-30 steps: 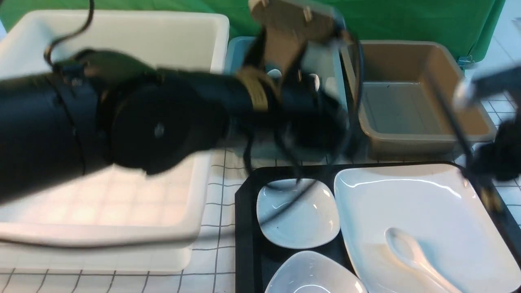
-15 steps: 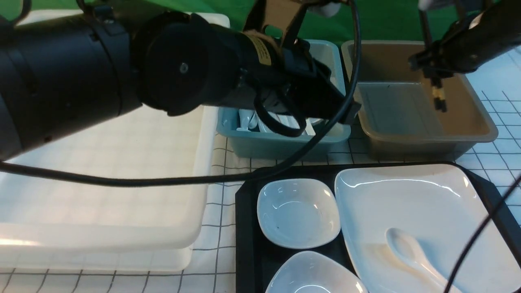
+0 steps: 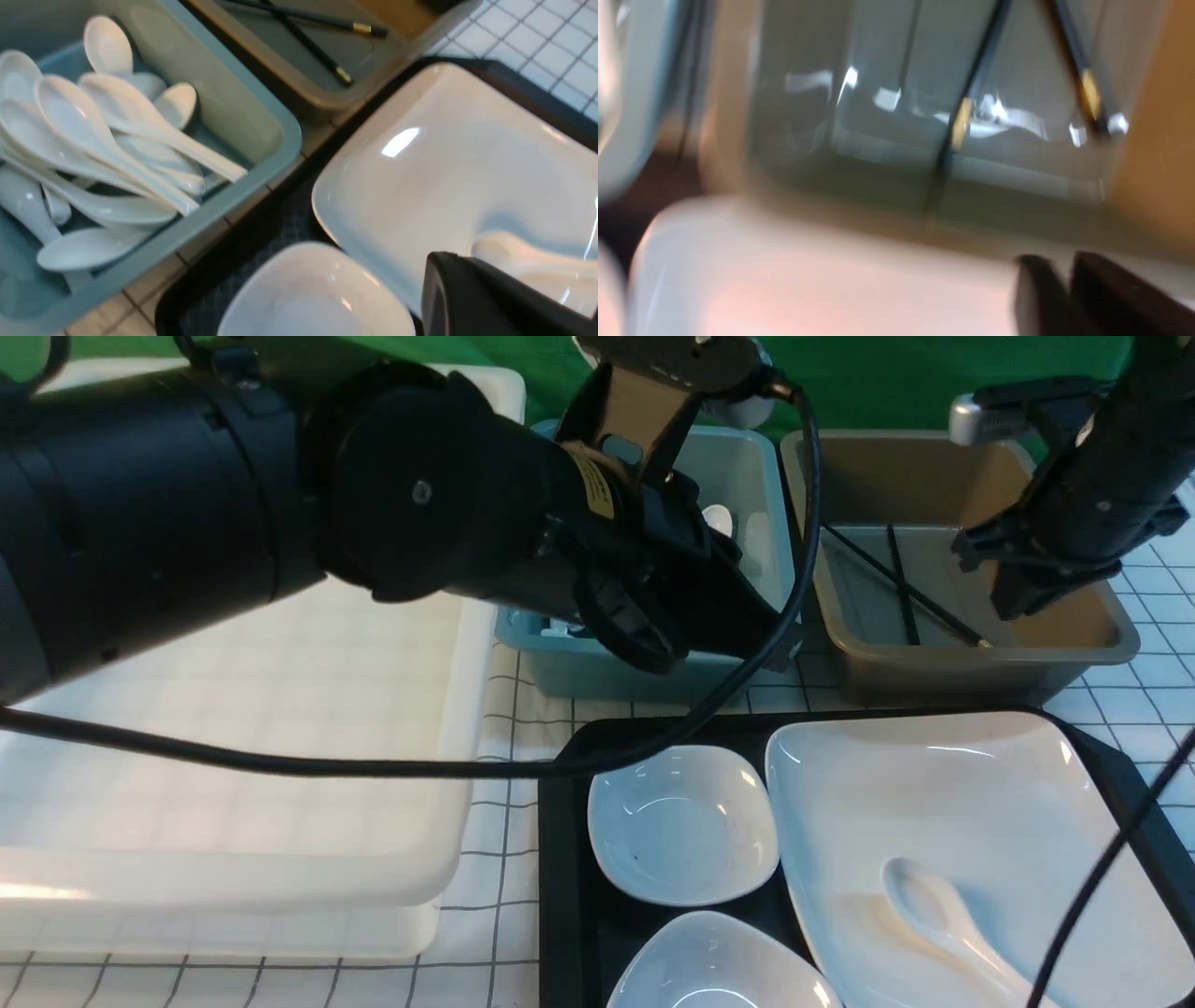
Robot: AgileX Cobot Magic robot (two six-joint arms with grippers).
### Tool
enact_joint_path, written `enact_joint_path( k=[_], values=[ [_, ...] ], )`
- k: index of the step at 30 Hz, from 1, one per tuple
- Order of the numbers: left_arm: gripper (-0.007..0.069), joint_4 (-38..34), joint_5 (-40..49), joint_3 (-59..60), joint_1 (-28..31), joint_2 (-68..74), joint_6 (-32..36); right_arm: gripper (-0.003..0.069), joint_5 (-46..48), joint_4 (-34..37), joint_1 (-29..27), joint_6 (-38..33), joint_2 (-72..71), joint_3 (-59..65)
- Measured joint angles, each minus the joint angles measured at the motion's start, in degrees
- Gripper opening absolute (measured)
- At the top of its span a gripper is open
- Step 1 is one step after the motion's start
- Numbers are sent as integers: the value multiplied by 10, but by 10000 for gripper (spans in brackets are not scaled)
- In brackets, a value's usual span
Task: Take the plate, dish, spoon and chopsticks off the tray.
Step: Use the right arm to put the chopsticks into the small storage box on the right, then use the right arm to grab a soup spoon from the plate
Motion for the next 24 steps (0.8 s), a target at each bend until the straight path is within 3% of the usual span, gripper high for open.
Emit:
enact_joint_path(
  k=[3,6,9,10,13,15,18,24],
  values=[
    [-2,0,46,0,0,0,3,37,11,4,17,-2,-72,58],
    [-2,-12,122,0,0,0,33,95,10,7,51,-2,-163,157],
    [-2,-51,184,0,0,0,90,218,-29,9,95,-7,-230,269],
    [-2,-79,201,3,-3,0,129,299,-60,9,120,-9,-254,331],
    [-2,-119,201,21,-25,0,192,450,-111,10,162,-7,-270,436],
    [-2,-127,180,38,-48,0,205,505,-144,-4,170,25,-264,489],
    [-2,-127,140,58,-78,0,210,527,-178,-29,166,72,-249,530],
    [-2,-140,79,62,-93,1,195,531,-212,-33,164,85,-202,542]
  ],
)
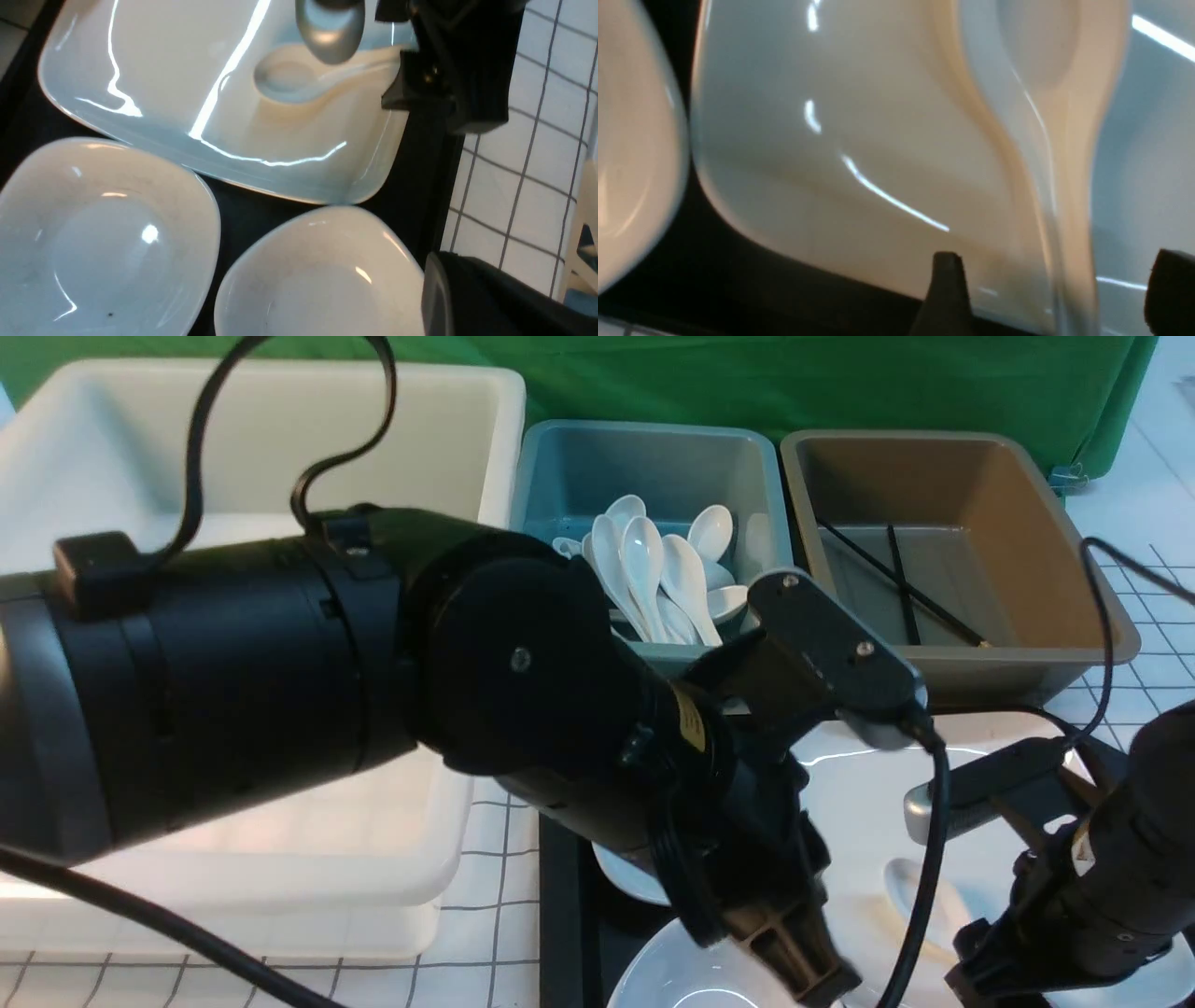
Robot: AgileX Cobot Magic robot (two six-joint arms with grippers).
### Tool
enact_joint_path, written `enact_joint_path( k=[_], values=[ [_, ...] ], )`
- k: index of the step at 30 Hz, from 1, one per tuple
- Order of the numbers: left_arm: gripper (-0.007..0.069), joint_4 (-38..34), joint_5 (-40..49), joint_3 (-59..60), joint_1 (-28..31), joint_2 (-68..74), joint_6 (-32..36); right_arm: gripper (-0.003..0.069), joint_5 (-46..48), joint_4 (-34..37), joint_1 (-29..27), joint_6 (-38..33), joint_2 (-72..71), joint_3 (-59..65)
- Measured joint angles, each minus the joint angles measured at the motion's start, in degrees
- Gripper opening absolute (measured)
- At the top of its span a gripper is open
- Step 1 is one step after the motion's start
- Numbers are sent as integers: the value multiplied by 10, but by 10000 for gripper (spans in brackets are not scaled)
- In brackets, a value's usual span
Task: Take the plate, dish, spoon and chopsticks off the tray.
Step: Use the right arm to grab a soup spoon from the plate, then use the right arm to put the soup spoon into the small storage box in the middle
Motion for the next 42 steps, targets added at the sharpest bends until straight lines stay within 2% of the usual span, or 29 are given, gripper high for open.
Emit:
enact_joint_path(
  k=[3,5,8,9,13,17,19,22,23,28,31,34,35,37,38,39,40,42],
  values=[
    [-2,2,-5,0,0,0,-9,512,-7,-2,0,2,19,0],
    [-2,2,-7,0,0,0,-13,388,-20,-2,0,3,36,0],
    [-2,9,-7,0,0,0,-31,132,-14,0,0,3,38,-5],
    [-2,12,-7,0,0,0,-38,117,-6,1,0,3,36,-7],
    [-2,82,-4,-1,0,-2,-137,121,50,22,0,-9,-27,-68],
    [-2,167,-3,-33,11,-6,-213,121,43,26,-1,-29,-73,-179],
    [-2,200,-17,-62,34,-6,-245,121,38,40,-7,-48,-61,-248],
    [-2,212,-49,-86,71,-6,-266,121,38,59,-13,-73,-24,-336],
    [-2,213,-71,-99,101,-7,-274,121,40,82,-17,-86,28,-409],
    [-2,196,-71,-103,181,-7,-279,121,40,117,-17,-89,199,-581],
    [-1,193,-47,-103,197,-7,-273,153,40,119,-17,-68,283,-671],
    [-1,186,-31,-103,197,-7,-262,259,43,119,-17,-60,341,-727],
    [-1,179,-24,-103,191,-7,-249,351,54,120,-17,-56,366,-761],
    [-1,165,-20,-103,183,-7,-230,447,84,119,-17,-57,378,-785],
    [-1,165,-20,-103,182,-7,-230,454,84,119,-17,-57,378,-785],
    [-1,140,-15,-103,172,-7,-207,483,129,119,-17,-74,375,-808],
    [-1,138,-14,-103,169,-7,-204,481,140,119,-17,-77,374,-810],
    [-1,115,2,-103,151,-4,-179,388,197,109,-17,-96,357,-823]
  ],
)
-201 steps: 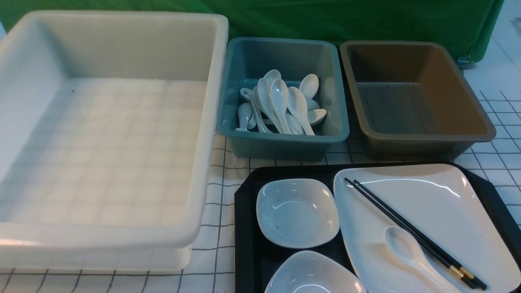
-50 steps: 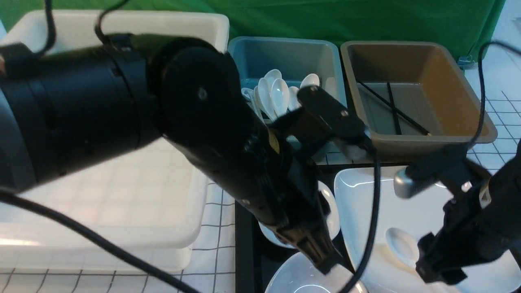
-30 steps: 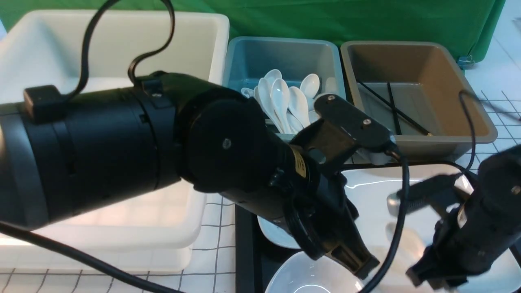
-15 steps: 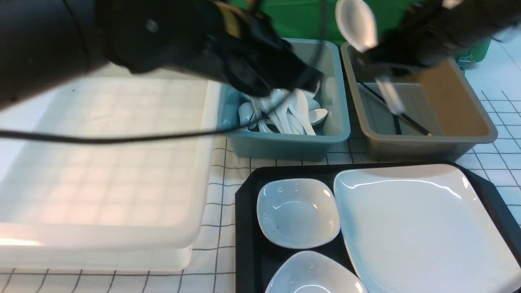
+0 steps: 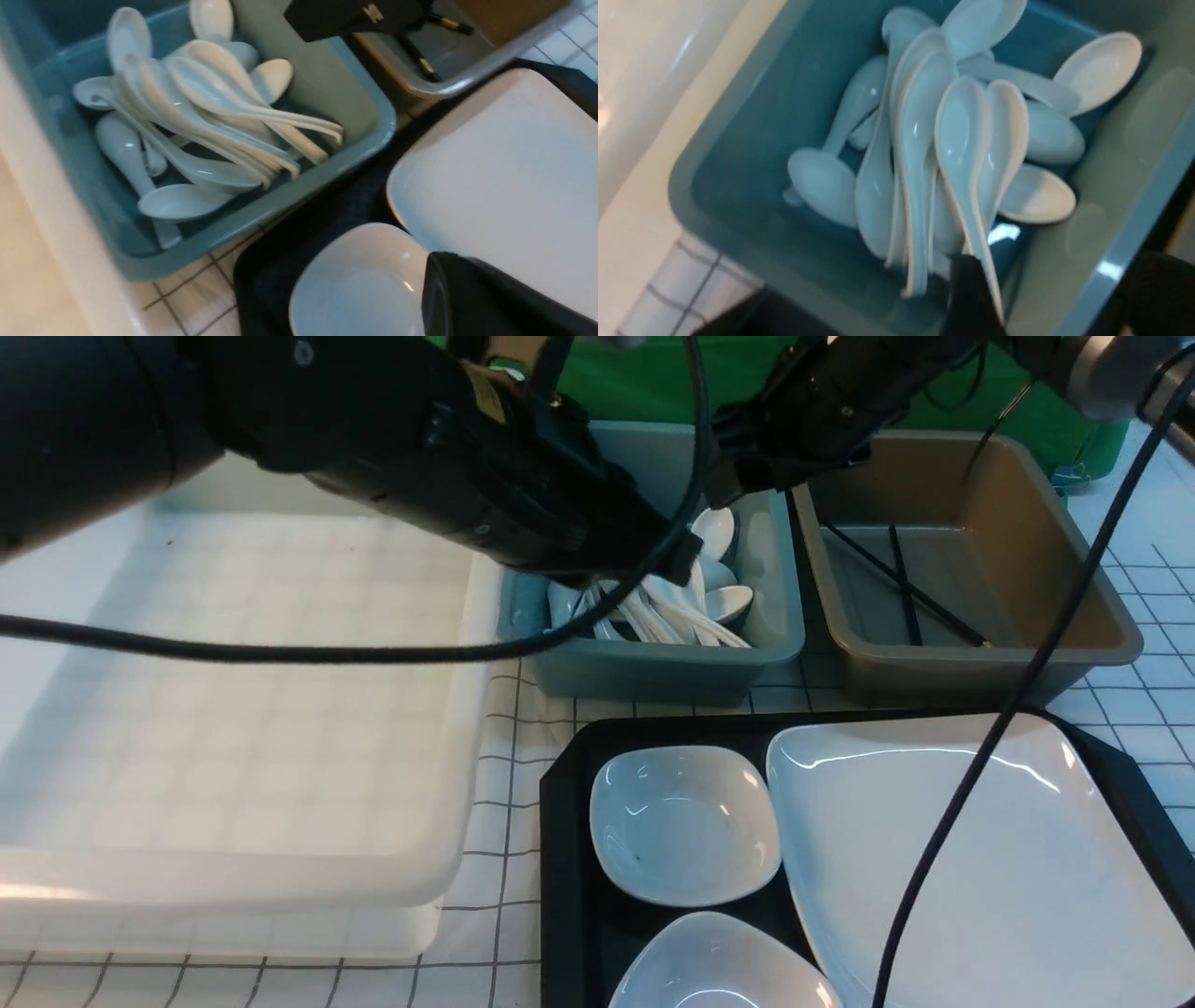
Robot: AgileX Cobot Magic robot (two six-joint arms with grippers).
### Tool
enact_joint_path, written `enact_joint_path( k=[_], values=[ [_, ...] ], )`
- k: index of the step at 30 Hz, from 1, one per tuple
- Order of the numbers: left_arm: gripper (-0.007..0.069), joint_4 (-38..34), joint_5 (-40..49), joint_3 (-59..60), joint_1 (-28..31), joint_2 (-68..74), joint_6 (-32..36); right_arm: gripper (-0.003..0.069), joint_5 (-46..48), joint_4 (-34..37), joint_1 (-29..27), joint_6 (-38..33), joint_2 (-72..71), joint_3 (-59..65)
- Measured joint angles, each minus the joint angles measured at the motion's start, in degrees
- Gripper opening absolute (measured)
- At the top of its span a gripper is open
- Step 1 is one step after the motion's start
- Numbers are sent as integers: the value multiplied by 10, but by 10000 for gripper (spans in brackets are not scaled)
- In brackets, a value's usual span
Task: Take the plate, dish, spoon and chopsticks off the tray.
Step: Use the right arm to put the soup spoon into the small storage box in the middle, then use the left arm to grab a small plate from the dinner plate
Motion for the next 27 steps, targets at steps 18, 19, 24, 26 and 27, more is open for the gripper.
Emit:
enact_joint_path(
  k=[18,19,24,26,27],
  values=[
    [86,13,187,-1,-151,171,0,8,-58,-19,0,-18,-545,568],
    [111,24,185,-1,-151,180,-12,8,-71,-19,0,-18,-565,593],
    [280,73,176,-1,-151,223,-53,6,-84,-18,0,-18,-643,683],
    [377,90,171,-1,-151,239,-73,6,-79,-8,0,-18,-671,717],
    [398,92,169,-1,-151,242,-75,6,-78,-3,0,-18,-678,725]
  ],
)
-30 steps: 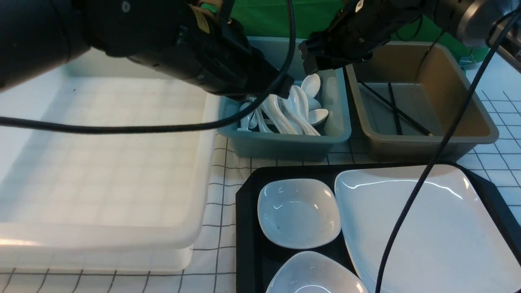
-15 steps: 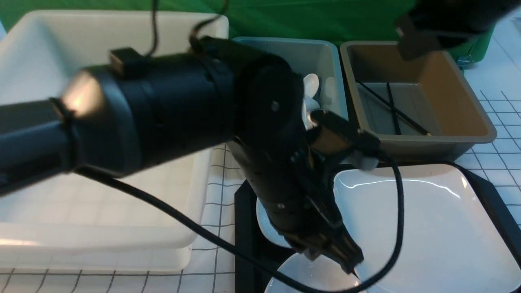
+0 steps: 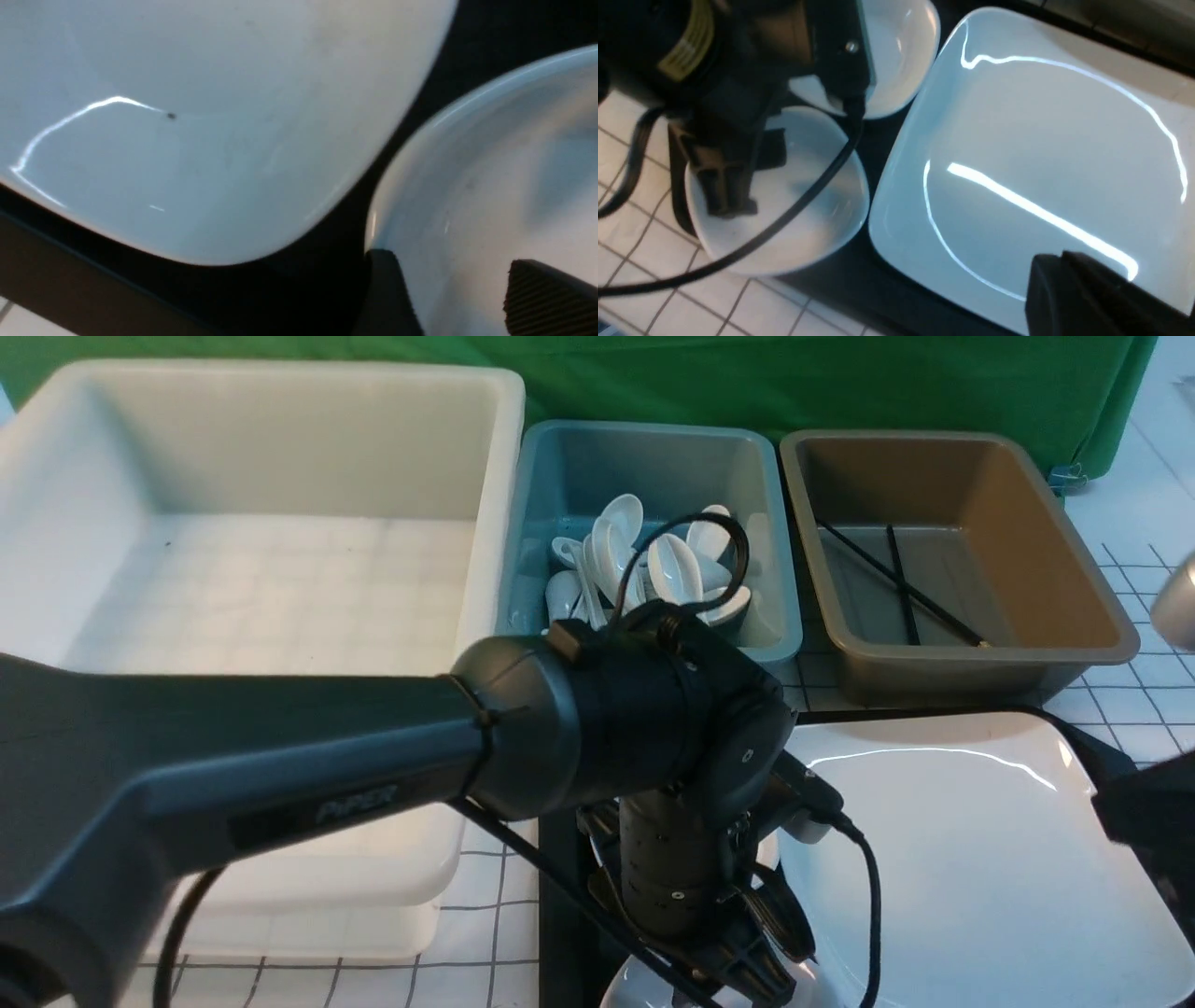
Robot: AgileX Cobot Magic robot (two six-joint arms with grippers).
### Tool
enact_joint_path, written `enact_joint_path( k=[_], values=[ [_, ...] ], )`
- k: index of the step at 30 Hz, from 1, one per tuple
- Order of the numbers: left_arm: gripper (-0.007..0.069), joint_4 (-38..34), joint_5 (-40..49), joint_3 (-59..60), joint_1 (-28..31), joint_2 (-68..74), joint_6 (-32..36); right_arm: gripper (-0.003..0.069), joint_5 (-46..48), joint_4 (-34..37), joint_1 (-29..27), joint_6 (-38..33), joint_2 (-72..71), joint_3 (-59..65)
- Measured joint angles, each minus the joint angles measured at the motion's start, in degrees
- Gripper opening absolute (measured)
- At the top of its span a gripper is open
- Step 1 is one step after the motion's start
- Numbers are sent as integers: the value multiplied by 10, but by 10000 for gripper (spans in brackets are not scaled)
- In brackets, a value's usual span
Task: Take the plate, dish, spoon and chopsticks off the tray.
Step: Use the left arm to grab a small plate from the dinner plate
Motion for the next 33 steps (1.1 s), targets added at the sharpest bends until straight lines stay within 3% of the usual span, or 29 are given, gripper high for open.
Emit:
enact_joint_path(
  k=[2,6,23,29,30,33],
  values=[
    [469,4,-5,0,0,7,-5,4,3,22,0,-5,-24,24],
    [514,1,-7,0,0,10,-13,4,8,52,0,-32,-51,43],
    [501,-8,-12,-4,0,35,-13,4,8,77,0,-47,-58,43],
    [348,-31,-13,-4,0,36,-13,4,8,78,0,-47,-58,43],
    [253,-32,-13,-4,0,36,-13,4,8,78,0,-47,-58,43],
    [185,-32,-11,-8,2,31,-13,4,8,78,0,-47,-58,43]
  ],
)
